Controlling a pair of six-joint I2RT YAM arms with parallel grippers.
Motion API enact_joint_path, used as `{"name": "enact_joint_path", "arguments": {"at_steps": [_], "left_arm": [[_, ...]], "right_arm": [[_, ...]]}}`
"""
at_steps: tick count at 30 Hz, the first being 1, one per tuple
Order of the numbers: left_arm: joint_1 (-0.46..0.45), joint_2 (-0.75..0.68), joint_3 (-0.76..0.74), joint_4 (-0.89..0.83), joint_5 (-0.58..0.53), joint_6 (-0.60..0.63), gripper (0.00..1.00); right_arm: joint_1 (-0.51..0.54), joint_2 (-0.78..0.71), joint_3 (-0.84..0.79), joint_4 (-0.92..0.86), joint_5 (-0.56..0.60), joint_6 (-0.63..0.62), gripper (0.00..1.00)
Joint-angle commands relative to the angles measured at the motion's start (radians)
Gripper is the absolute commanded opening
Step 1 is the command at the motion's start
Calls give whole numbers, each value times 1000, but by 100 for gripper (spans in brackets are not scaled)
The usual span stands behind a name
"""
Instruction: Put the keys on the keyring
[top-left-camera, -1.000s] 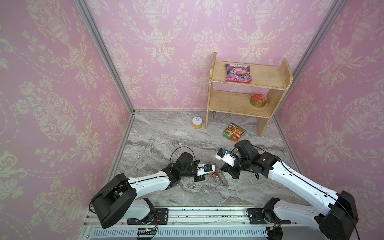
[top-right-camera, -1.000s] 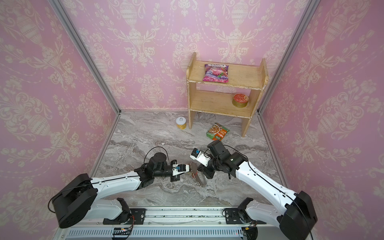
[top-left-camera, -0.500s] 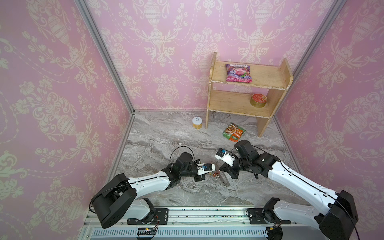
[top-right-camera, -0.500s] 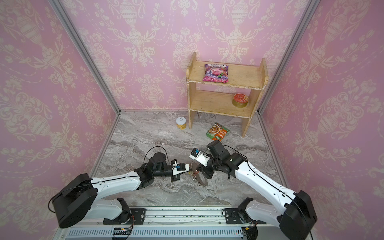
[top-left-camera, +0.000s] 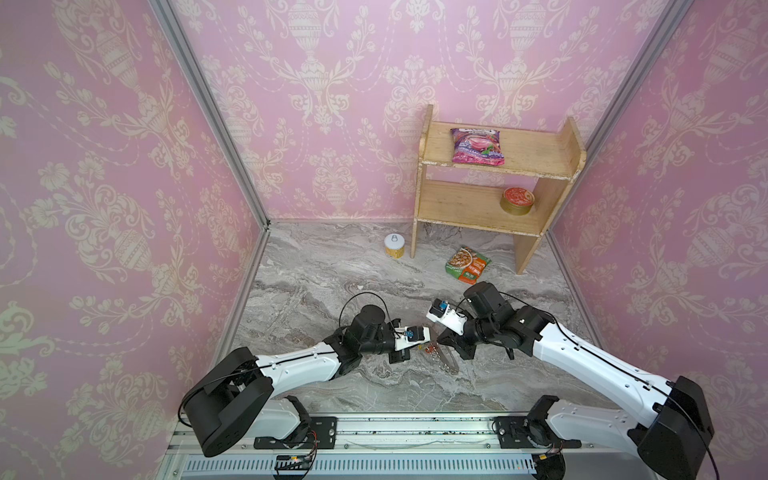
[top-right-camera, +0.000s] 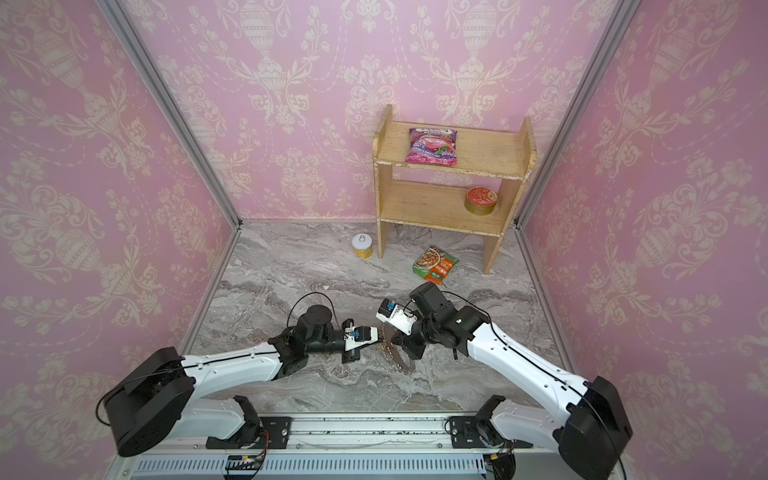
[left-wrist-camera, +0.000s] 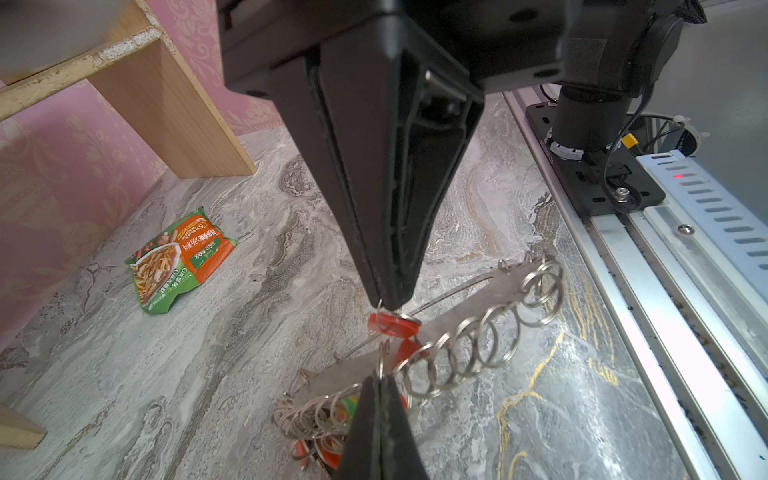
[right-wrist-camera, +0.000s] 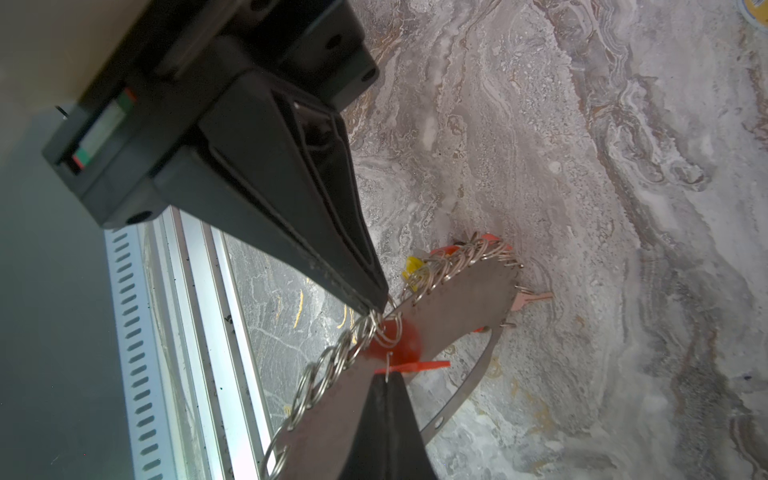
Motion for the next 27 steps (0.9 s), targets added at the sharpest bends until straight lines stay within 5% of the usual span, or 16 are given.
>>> {"name": "enact_joint_path", "arguments": {"at_steps": [1,27], "left_arm": [[4,-31,-1,17,39,-21,0],[2,-30,-9,28,43,-53,0]], "right_arm": [[8,-27,-7,44,35,-22,0],[24,-84,-95,111,26,-75,0]]}}
